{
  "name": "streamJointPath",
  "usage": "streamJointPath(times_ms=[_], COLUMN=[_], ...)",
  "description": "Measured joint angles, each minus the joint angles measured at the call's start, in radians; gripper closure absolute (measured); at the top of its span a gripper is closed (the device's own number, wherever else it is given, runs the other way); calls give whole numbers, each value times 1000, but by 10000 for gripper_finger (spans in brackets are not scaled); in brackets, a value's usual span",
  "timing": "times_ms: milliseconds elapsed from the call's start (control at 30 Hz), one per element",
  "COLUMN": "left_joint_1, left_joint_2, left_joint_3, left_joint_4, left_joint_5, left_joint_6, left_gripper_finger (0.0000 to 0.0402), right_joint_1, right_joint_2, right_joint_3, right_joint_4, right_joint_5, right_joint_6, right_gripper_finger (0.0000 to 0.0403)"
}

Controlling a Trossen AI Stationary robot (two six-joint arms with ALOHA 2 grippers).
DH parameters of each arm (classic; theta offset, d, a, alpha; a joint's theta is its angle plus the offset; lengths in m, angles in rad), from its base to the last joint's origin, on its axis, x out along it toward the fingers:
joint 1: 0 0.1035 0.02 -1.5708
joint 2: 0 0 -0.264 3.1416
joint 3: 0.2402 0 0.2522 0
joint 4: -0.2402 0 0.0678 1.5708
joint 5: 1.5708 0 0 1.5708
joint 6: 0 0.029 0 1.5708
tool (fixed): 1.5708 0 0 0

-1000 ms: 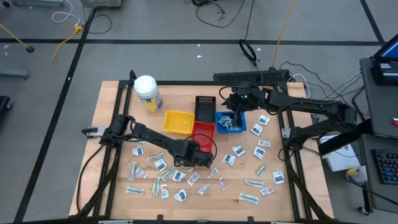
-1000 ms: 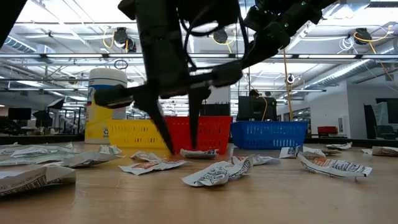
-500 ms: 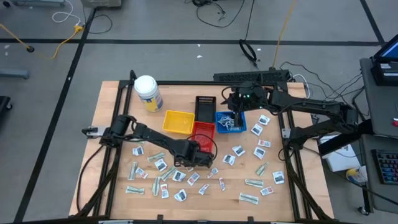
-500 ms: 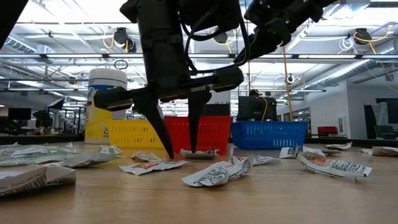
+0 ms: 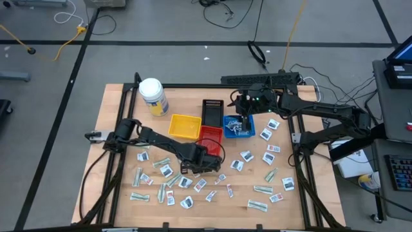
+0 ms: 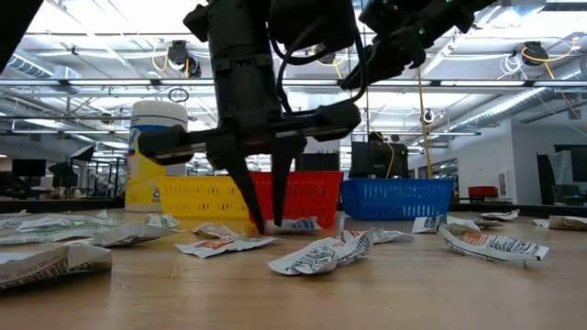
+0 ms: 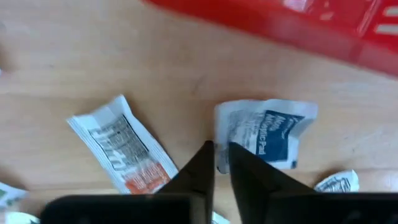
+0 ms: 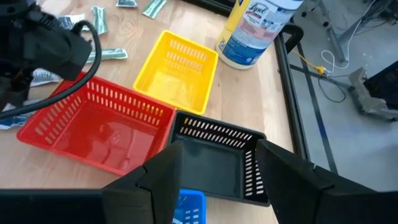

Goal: Pick & Place First Aid Supplies
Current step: Put the alcohol pad into the blue bin

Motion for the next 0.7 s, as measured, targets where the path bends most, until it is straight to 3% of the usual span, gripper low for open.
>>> streamJointPath(times_ms=[133,467,700], left_joint_1=[-1,3,0], left_joint_2=[2,-11,-121], left_joint_3=[0,0,0], left_joint_4=[37,31,-23], left_joint_5=[21,13,-54], left_joint_6=[7,20,50], left_gripper_finger=[395,400,401], right_joint_1=[0,0,-1], right_joint_2=[0,0,0], right_joint_3=[0,0,0], right_joint_4=[19,18,17], right_joint_5=[0,0,1], right_joint_6=[0,-26,-26], right_gripper_finger=[207,207,207])
